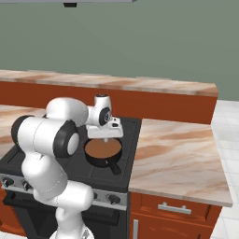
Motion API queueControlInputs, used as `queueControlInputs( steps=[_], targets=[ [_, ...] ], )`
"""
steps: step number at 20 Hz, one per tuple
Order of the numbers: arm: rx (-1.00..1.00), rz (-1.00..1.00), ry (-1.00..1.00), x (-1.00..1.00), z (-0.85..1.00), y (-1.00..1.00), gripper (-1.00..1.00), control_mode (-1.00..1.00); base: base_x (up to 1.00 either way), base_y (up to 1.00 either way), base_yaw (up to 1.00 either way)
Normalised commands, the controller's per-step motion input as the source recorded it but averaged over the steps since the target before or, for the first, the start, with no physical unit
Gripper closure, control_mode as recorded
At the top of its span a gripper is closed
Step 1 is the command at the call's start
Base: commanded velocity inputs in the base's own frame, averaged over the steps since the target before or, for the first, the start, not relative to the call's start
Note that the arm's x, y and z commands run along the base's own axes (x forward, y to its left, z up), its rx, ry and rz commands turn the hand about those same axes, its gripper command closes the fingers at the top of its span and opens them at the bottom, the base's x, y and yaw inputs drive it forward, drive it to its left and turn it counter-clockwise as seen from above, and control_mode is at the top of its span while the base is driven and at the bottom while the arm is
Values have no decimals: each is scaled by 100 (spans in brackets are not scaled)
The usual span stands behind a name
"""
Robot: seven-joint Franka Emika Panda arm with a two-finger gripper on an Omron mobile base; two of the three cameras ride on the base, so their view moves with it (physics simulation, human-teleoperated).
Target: Pick up the sugar cube(s) and place them in the saucepan with hot chocolate.
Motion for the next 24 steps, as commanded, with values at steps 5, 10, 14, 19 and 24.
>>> queueControlInputs(
  steps=[5,10,14,19,24],
  targets=[
    [0,-3,0,-27,0,0,-100,-100,0,0,0],
    [0,-3,0,-14,1,0,-100,-100,0,0,0],
    [-5,-1,0,-17,25,1,-100,-100,0,0,0],
    [-9,-1,-1,-59,64,7,-100,-100,0,0,0],
    [5,-7,0,-89,94,2,-100,-100,0,0,0]
  ],
)
